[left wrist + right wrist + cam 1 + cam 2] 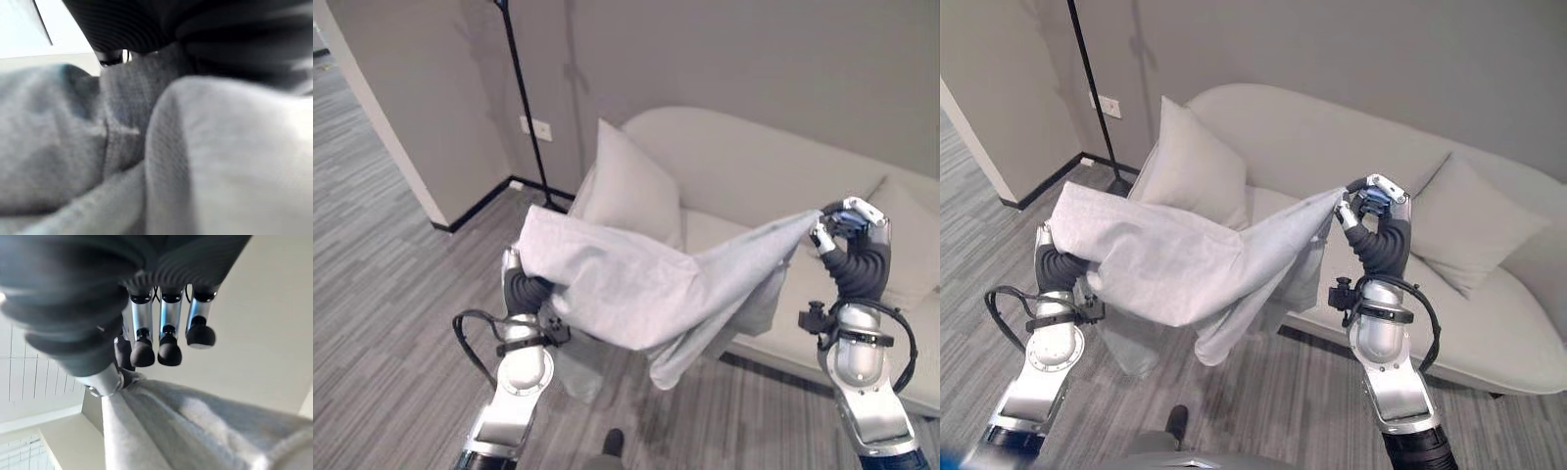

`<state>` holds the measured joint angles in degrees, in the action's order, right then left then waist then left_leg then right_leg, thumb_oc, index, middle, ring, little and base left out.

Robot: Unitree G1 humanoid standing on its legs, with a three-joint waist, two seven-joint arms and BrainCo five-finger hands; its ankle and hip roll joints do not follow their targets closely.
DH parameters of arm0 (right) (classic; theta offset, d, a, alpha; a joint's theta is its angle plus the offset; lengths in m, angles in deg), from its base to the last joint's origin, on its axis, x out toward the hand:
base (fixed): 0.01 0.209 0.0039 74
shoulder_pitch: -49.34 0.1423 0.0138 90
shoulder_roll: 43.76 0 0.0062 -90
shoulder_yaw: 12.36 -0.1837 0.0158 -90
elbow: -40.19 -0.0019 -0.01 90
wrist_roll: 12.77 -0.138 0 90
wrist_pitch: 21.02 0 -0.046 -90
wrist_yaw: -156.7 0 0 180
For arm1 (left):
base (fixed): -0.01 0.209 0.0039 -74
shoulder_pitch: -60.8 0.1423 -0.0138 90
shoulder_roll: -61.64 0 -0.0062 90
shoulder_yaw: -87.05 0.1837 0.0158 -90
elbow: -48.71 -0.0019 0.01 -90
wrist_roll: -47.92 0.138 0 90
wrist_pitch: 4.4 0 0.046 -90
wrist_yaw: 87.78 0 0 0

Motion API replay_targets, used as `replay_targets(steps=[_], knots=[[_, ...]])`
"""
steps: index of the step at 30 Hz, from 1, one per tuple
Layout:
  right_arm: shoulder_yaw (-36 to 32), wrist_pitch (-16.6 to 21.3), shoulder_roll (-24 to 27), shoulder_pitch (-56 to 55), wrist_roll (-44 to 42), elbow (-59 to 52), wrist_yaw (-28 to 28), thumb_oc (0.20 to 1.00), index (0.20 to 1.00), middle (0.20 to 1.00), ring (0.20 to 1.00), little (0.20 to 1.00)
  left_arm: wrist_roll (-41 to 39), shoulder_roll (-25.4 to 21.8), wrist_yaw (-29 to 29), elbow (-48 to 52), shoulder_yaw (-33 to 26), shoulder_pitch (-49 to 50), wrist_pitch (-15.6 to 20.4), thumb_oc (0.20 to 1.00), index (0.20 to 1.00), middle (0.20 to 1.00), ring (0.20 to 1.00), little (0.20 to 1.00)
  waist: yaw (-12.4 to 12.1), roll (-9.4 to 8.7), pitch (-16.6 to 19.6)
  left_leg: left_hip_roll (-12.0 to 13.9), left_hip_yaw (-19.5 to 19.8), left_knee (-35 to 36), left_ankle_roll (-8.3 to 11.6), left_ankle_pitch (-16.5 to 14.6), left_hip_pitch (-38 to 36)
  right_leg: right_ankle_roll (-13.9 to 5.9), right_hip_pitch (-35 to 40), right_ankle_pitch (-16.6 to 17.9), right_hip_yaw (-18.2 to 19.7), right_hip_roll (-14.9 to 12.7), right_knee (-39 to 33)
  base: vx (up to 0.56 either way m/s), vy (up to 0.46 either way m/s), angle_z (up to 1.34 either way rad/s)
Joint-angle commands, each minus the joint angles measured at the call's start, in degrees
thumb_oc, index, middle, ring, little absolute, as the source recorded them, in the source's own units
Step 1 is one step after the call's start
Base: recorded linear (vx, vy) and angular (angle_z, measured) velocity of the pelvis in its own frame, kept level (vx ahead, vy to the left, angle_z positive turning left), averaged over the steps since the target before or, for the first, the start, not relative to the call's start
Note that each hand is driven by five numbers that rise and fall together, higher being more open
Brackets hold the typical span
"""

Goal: Hang the clothes on the sofa on the clothes rack.

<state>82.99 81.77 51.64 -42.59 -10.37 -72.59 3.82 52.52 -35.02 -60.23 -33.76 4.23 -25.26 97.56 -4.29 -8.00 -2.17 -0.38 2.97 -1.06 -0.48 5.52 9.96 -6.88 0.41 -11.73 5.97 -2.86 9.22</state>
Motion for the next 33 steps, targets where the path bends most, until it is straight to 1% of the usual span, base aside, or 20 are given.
replay_targets(steps=[1, 4, 8, 10, 13, 14, 15, 16, 17, 18, 19, 21, 22, 23, 26, 28, 30, 31, 32, 33], knots=[[-0.9, 3.16, -0.49, 0.67, 0.21, -0.97, 1.49, 0.2, 0.2, 0.2, 0.2, 0.2, -1.15, -0.89, -1.35, 0.4, 2.22, -3.74, 3.99, 0.2, 0.2, 0.2, 0.2, 0.2, 0.06, -1.85, 2.45, -4.4, -2.8, -0.22, 0.53, -5.38, -1.7, 2.98, 0.38, 6.4, -2.04, 6.36, -4.26, -0.06, -0.072, 0.26], [-1.07, 2.67, 0.88, 0.47, 0.03, 0.17, 1.87, 0.2, 0.2, 0.2, 0.2, 0.2, -4.27, 0.93, -2.22, 1.72, 3.36, -3.78, 4.3, 0.2, 0.2, 0.2, 0.2, 0.2, 1.07, -0.98, 1.19, -4.63, -2.05, -5.17, 1.19, -7.08, -0.34, 3.23, 1.62, 8.53, -2.61, 6.14, -7.3, -0.05, -0.04, 0.26], [-1.45, 2.72, 1.47, 0.33, 0.24, 0.75, 2.13, 0.2, 0.2, 0.2, 0.2, 0.2, -3.4, 0.71, -2.81, 1.6, 4.26, -3.31, 4.24, 0.2, 0.2, 0.2, 0.2, 0.2, 1.48, -0.44, 1.18, -4.9, -1.24, -7.92, 1.29, -8.27, 0.73, 2.97, 2.09, 9.22, -3.18, 5.88, -8.08, -0.02, 0.014, 0.08], [-1.37, 2.54, 1.7, 0.49, 0.14, 1.61, 2.56, 0.2, 0.2, 0.2, 0.2, 0.2, -3.56, 1.12, -3.06, 0.74, 5.35, -4.07, 4.17, 0.2, 0.2, 0.2, 0.2, 0.2, 2.26, 0.9, 1.19, -3.38, -0.63, -8.55, 1.91, -6.92, 2.51, 2.69, 1.85, 9.19, -3.9, 5.74, -7.96, -0.02, 0.083, 0.26], [-1.22, 2.84, 1.88, 1.68, -0.29, 2.71, 2.91, 0.2, 0.2, 0.2, 0.2, 0.2, -2.62, 0.68, -3.19, 1.11, 5.51, -5.23, 4.07, 0.2, 0.2, 0.2, 0.2, 0.2, 2.08, 1.52, 1.74, -0.77, -0.36, -5.43, 2.53, -4.15, 4.04, 1.92, 1.83, 9.04, -4.21, 5.36, -8.58, 0.01, 0.101, 0.19], [-1.16, 3.12, 1.75, 2.39, -0.34, 3.13, 3.27, 0.2, 0.2, 0.2, 0.2, 0.2, -2.37, 0.55, -3.2, 1.12, 5.56, -5.64, 4.12, 0.2, 0.2, 0.2, 0.2, 0.2, 1.9, 1.52, 1.92, 0.47, 0.15, -3.88, 3.18, -2.89, 4.5, 1.57, 1.67, 8.87, -4.37, 5.0, -8.76, 0.06, 0.165, 0.17], [-1.36, 3.28, 1.76, 3.01, -0.67, 3.61, 3.93, 0.2, 0.2, 0.2, 0.2, 0.2, -2.64, 0.43, -3.33, 0.67, 5.96, -6.65, 4.19, 0.2, 0.2, 0.2, 0.2, 0.2, 1.63, 1.4, 1.89, 2.58, 1.05, -1.54, 4.57, -1.39, 5.91, 1.23, 1.66, 8.05, -4.53, 4.13, -9.11, 0.06, 0.129, 0.13], [-1.4, 3.31, 1.76, 3.1, -0.68, 3.68, 3.95, 0.2, 0.2, 0.2, 0.2, 0.2, -2.65, 0.42, -3.32, 0.59, 5.99, -6.78, 4.21, 0.2, 0.2, 0.2, 0.2, 0.2, 1.67, 1.38, 1.91, 2.58, 1.12, -1.32, 4.65, -1.24, 5.91, 1.26, 1.56, 8.02, -4.6, 4.15, -9.08, 0.11, 0.205, 0.22], [-1.42, 3.4, 1.7, 3.55, -1.18, 4.63, 4.57, 0.2, 0.2, 0.2, 0.2, 0.2, -3.06, 0.53, -3.49, -0.53, 7.06, -8.34, 4.15, 0.2, 0.2, 0.2, 0.2, 0.2, 1.13, 1.17, 1.62, 5.29, 2.17, 1.83, 5.88, -0.26, 7.23, 0.75, 2.0, 6.81, -4.68, 3.12, -9.32, 0.08, 0.114, 0.22], [-1.48, 3.46, 1.7, 3.6, -1.19, 4.72, 4.59, 0.2, 0.2, 0.2, 0.2, 0.2, -3.06, 0.54, -3.46, -0.62, 7.13, -8.46, 4.17, 0.2, 0.2, 0.2, 0.2, 0.2, 1.12, 1.18, 1.59, 5.33, 2.23, 2.18, 5.96, -0.08, 7.08, 0.79, 2.0, 6.77, -4.74, 3.16, -9.29, 0.11, 0.168, 0.26], [-1.41, 3.34, 1.75, 3.55, -1.39, 4.91, 4.62, 0.2, 0.2, 0.2, 0.2, 0.2, -3.17, 0.51, -3.56, -0.81, 7.28, -8.54, 4.22, 0.2, 0.2, 0.2, 0.2, 0.2, 0.98, 1.22, 1.55, 6.38, 2.45, 3.31, 6.27, 0.32, 7.33, 0.7, 2.3, 6.32, -4.66, 2.89, -9.36, 0.08, 0.137, 0.28], [-1.15, 3.64, 1.78, 4.22, -2.42, 7.02, 5.21, 0.2, 0.2, 0.2, 0.2, 0.2, -3.16, 0.57, -3.56, -2.27, 8.4, -9.59, 4.54, 0.2, 0.2, 0.2, 0.2, 0.2, 0.26, 1.1, 0.93, 9.53, 3.23, 5.22, 7.44, 0.5, 9.09, 0.1, 3.61, 4.95, -4.5, 1.62, -9.48, 0.12, 0.231, 0.15], [-1.15, 3.66, 1.78, 4.25, -2.42, 7.06, 5.22, 0.2, 0.2, 0.2, 0.2, 0.2, -3.15, 0.58, -3.55, -2.31, 8.4, -9.63, 4.56, 0.2, 0.2, 0.2, 0.2, 0.2, 0.26, 1.11, 0.89, 9.54, 3.25, 5.22, 7.45, 0.49, 9.08, 0.11, 3.62, 4.94, -4.51, 1.64, -9.47, 0.14, 0.328, 0.05], [-0.87, 3.73, 1.81, 4.19, -3.32, 7.67, 5.33, 0.2, 0.2, 0.2, 0.2, 0.2, -3.82, 0.68, -3.16, -2.91, 8.57, -9.8, 4.71, 0.2, 0.2, 0.2, 0.2, 0.2, -0.05, 1.25, 0.73, 12.28, 3.54, 5.86, 8.17, 0.5, 9.8, -0.26, 4.32, 4.43, -4.32, 0.43, -9.45, 0.15, 0.383, 0.12], [-1.02, 4.22, 2.17, 3.7, -3.57, 8.67, 5.75, 0.2, 0.2, 0.2, 0.2, 0.2, -4.85, 1.0, -2.14, -4.09, 9.96, -11.01, 5.58, 0.2, 0.2, 0.2, 0.2, 0.2, -0.41, 1.8, 0.38, 17.21, 5.17, 5.88, 9.76, 1.54, 10.75, -2.23, 5.73, 3.35, -3.11, -3.16, -8.83, 0.22, 0.623, 0.0], [-1.65, 3.86, 2.44, 2.54, -2.78, 8.06, 5.34, 0.2, 0.2, 0.2, 0.2, 0.2, -5.05, 0.94, -2.23, -3.39, 10.62, -10.43, 5.61, 0.2, 0.2, 0.2, 0.2, 0.2, 0.02, 2.45, 1.1, 19.7, 5.33, 5.13, 10.54, 2.59, 8.9, -3.73, 7.17, 3.46, -2.24, -5.89, -8.47, 0.25, 0.688, -0.38], [-2.44, 2.98, 2.11, 0.72, -2.09, 7.84, 3.92, 0.2, 0.2, 0.2, 0.2, 0.2, -4.34, 0.92, -2.89, -5.26, 11.91, -10.07, 5.03, 0.2, 0.2, 0.2, 0.2, 0.2, 0.62, 3.01, 1.56, 19.43, 2.91, 2.78, 10.95, 1.7, 8.16, -5.79, 8.58, 6.07, -2.46, -10.44, -9.49, 0.2, 0.839, -0.52], [-2.64, 2.78, 1.23, -0.51, -1.86, 7.68, 3.57, 0.2, 0.2, 0.2, 0.2, 0.2, -3.45, 0.83, -2.56, -5.62, 12.59, -10.04, 4.99, 0.2, 0.2, 0.2, 0.2, 0.2, 0.94, 2.65, 1.65, 18.26, 1.5, 0.71, 10.83, 1.32, 7.75, -6.97, 8.83, 8.55, -2.79, -13.4, -10.48, 0.1, 0.824, -0.21], [-2.34, 2.66, 0.82, -0.43, -1.94, 8.54, 3.37, 0.2, 0.2, 0.2, 0.2, 0.2, -2.47, 0.09, -2.31, -6.79, 13.06, -10.34, 5.0, 0.2, 0.2, 0.2, 0.2, 0.2, 1.37, 2.44, 1.59, 16.97, 0.44, -0.62, 10.85, 0.89, 7.51, -7.65, 7.49, 12.74, -3.17, -15.66, -10.68, 0.01, 0.696, -0.18], [-1.65, 2.04, -0.2, 0.6, -3.13, 9.53, 2.68, 0.2, 0.2, 0.2, 0.2, 0.2, -2.2, -1.04, -1.43, -6.36, 12.33, -10.05, 5.3, 0.2, 0.2, 0.2, 0.2, 0.2, 1.5, 1.87, 1.4, 15.2, -0.37, -1.91, 10.08, -0.02, 7.38, -7.65, 5.44, 17.95, -2.82, -17.46, -10.47, -0.03, 0.594, -0.25]])
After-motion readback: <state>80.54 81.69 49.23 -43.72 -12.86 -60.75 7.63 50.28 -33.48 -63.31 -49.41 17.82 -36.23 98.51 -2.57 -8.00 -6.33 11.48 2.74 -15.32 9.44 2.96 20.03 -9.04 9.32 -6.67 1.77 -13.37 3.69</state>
